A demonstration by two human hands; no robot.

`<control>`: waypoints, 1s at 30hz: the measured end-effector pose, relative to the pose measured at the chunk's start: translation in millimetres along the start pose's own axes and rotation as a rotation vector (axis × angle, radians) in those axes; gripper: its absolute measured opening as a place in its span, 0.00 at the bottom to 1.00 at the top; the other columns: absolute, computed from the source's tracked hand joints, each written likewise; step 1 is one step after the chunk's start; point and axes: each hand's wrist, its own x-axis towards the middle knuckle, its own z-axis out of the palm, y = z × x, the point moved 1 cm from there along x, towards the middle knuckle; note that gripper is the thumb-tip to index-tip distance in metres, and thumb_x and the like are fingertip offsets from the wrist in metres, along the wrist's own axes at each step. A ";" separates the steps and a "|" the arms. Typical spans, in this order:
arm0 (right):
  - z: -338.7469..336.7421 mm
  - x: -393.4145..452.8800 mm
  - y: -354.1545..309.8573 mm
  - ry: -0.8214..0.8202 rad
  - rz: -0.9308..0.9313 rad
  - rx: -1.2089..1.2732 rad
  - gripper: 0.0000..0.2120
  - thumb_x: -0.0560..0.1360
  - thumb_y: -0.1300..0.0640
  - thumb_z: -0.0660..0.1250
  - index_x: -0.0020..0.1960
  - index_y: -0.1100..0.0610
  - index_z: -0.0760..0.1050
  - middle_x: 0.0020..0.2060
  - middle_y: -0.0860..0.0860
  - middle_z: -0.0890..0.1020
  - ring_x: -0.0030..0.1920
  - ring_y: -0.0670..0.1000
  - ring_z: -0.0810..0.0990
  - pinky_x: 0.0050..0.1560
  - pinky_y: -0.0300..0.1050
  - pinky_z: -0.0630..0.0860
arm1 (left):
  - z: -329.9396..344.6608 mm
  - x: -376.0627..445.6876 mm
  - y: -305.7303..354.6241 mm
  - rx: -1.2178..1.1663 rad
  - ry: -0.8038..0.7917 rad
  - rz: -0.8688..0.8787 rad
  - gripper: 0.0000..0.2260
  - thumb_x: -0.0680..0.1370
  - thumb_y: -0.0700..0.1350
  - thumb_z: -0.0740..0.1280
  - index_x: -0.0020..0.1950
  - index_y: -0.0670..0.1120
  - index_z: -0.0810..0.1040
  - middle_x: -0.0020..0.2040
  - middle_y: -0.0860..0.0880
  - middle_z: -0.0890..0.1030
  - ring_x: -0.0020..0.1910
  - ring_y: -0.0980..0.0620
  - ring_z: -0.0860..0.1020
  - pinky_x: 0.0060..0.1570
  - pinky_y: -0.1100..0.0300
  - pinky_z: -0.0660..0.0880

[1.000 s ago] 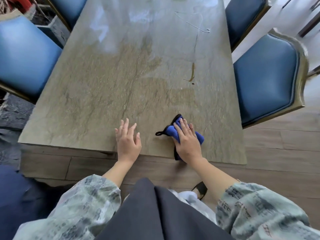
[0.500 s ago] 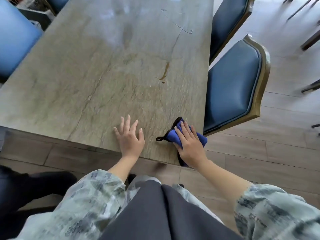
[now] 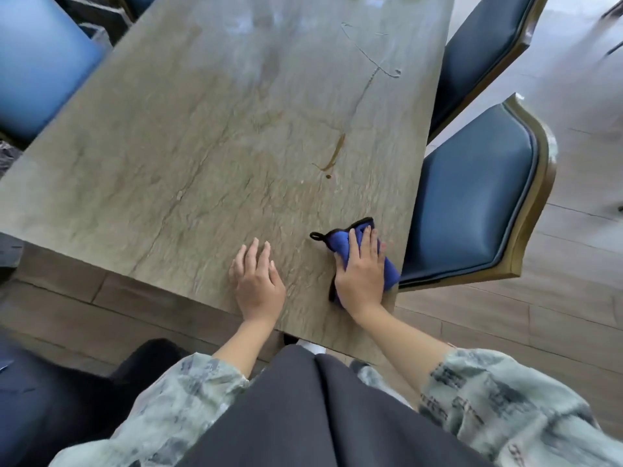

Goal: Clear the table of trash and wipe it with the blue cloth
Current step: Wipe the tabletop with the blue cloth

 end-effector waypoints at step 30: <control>-26.2 182.1 81.3 -0.404 -0.941 -0.037 0.31 0.74 0.59 0.64 0.75 0.57 0.58 0.76 0.59 0.57 0.76 0.57 0.51 0.75 0.59 0.50 | 35.8 -50.0 110.6 0.081 0.305 -0.582 0.28 0.71 0.26 0.60 0.69 0.45 0.72 0.73 0.45 0.67 0.75 0.44 0.59 0.75 0.47 0.50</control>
